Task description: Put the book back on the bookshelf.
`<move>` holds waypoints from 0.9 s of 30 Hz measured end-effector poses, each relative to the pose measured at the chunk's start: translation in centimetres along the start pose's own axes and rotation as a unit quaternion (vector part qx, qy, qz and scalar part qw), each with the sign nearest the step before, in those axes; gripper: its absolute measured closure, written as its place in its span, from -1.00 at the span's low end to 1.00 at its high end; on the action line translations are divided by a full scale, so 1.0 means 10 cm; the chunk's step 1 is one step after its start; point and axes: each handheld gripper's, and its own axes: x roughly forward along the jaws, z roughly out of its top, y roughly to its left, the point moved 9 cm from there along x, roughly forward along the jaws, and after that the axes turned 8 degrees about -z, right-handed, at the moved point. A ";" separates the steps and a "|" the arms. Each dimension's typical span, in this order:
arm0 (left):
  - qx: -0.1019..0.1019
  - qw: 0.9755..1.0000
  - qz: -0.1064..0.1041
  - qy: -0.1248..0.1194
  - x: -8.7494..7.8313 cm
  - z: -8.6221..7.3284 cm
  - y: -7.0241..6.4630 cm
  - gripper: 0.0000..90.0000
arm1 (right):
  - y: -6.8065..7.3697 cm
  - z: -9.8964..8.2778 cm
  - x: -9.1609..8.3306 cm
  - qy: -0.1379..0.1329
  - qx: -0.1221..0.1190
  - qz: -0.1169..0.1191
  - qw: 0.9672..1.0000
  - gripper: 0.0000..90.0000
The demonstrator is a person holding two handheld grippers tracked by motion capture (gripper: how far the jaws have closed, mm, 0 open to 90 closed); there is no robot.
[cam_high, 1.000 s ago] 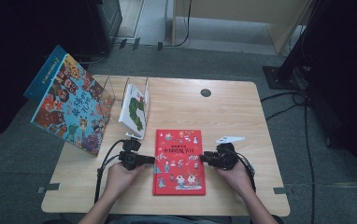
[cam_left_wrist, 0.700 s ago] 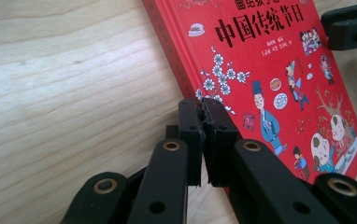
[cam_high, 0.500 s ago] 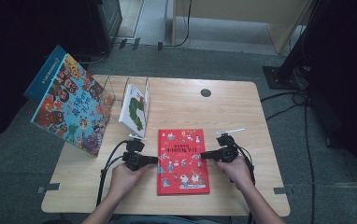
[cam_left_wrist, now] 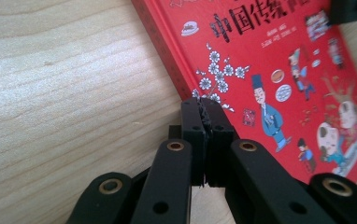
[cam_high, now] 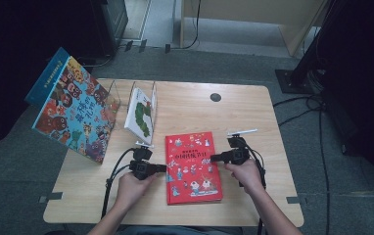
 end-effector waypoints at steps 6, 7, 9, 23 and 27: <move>-0.001 1.000 0.001 -0.001 0.00 0.00 0.00 1.00 | 0.09 0.05 -0.11 0.002 -0.030 -0.013 0.999 0.56; -0.002 1.000 0.000 -0.002 0.00 0.00 0.00 1.00 | 0.12 0.07 -0.14 0.000 -0.035 -0.013 0.999 0.56; -0.003 1.000 -0.001 -0.002 0.00 0.00 0.00 1.00 | 0.17 0.10 -0.20 -0.002 -0.041 -0.009 0.999 0.57; -0.004 1.000 -0.017 0.003 0.06 -0.03 -0.08 1.00 | 0.61 0.33 -0.38 0.008 -0.099 -0.001 0.995 0.56; 0.000 1.000 -0.019 0.001 0.07 -0.03 -0.10 0.99 | 0.82 0.39 -0.35 0.017 -0.128 -0.001 0.992 0.61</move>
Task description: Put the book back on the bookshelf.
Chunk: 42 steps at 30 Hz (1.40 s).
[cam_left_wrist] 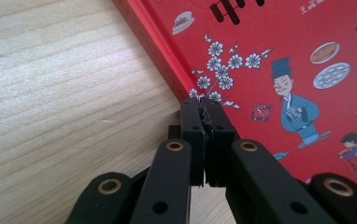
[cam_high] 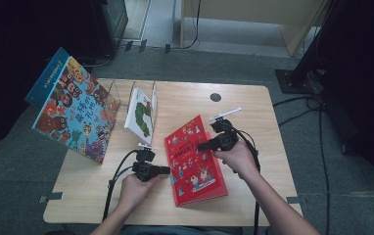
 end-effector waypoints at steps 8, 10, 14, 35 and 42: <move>-0.006 1.000 -0.013 -0.012 -0.03 0.03 0.00 0.86 | 0.29 0.15 0.10 0.039 -0.045 -0.002 0.998 0.74; -0.005 1.000 -0.011 -0.016 -0.05 0.05 0.01 0.81 | 0.31 0.16 0.09 0.049 -0.047 -0.006 0.998 0.76; -0.007 1.000 -0.008 -0.023 -0.13 0.09 0.05 0.62 | 0.33 0.18 0.06 0.071 -0.048 -0.007 0.996 0.82; 0.029 0.999 -0.011 -0.033 -0.18 0.14 0.01 0.17 | 0.39 0.18 -0.19 0.114 -0.088 -0.014 0.990 0.97; 0.043 0.998 -0.017 -0.038 -0.21 0.20 -0.08 0.03 | 0.38 0.29 -0.43 0.086 -0.090 0.004 0.992 0.97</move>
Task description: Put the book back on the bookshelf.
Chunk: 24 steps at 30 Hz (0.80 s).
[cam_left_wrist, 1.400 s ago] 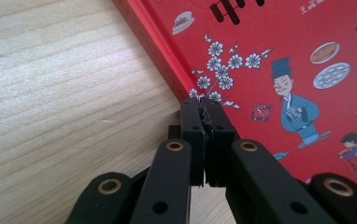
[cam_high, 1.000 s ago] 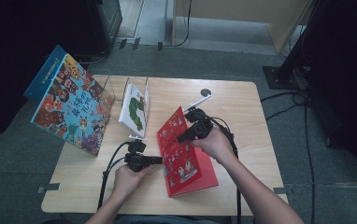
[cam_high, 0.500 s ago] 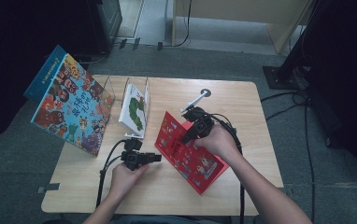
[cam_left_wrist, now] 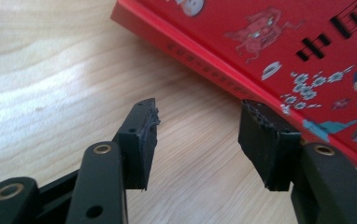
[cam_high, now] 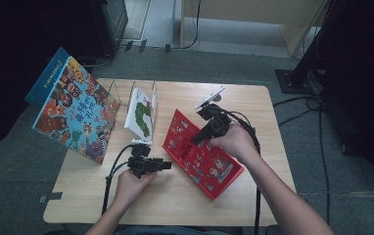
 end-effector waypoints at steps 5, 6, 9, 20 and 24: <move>-0.003 1.000 -0.020 -0.008 0.01 0.10 -0.08 -0.06 | -0.01 0.05 -0.17 -0.019 0.003 0.013 1.000 0.97; -0.005 1.000 -0.028 -0.014 0.00 0.13 -0.10 -0.07 | -0.01 0.06 -0.19 -0.024 0.003 0.016 1.000 0.97; -0.008 0.998 -0.047 -0.028 0.00 0.21 -0.16 -0.10 | 0.00 0.07 -0.24 -0.037 0.002 0.027 0.999 0.97; -0.004 0.993 -0.111 -0.047 -0.12 0.40 -0.31 -0.50 | 0.05 -0.04 -0.27 -0.091 -0.017 0.086 0.992 0.97; 0.028 0.988 -0.133 -0.069 -0.25 0.47 -0.44 -0.55 | 0.04 -0.13 -0.27 -0.119 -0.033 0.138 0.983 0.98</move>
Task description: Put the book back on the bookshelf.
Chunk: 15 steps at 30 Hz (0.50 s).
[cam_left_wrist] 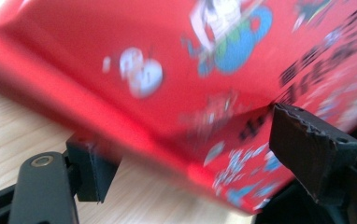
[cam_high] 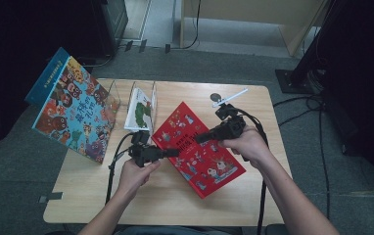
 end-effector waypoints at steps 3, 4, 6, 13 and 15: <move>0.041 0.999 0.018 -0.003 -0.12 0.05 -0.06 -0.44 | 0.01 -0.10 0.03 -0.016 -0.027 0.023 0.999 0.98; 0.043 0.999 0.010 -0.008 -0.17 0.08 -0.07 -0.33 | 0.00 -0.14 0.04 -0.014 -0.035 0.026 0.999 0.98; 0.045 0.999 -0.020 -0.021 -0.27 0.12 -0.11 -0.09 | -0.03 -0.21 0.09 -0.012 -0.053 0.031 0.998 0.97; 0.185 0.981 -0.008 0.050 -0.45 0.17 -0.42 0.59 | -0.12 -0.30 0.32 0.007 -0.123 0.005 0.992 0.55; 0.208 0.976 0.006 0.065 -0.51 0.19 -0.46 0.67 | -0.15 -0.26 0.33 -0.014 -0.117 0.015 0.993 0.48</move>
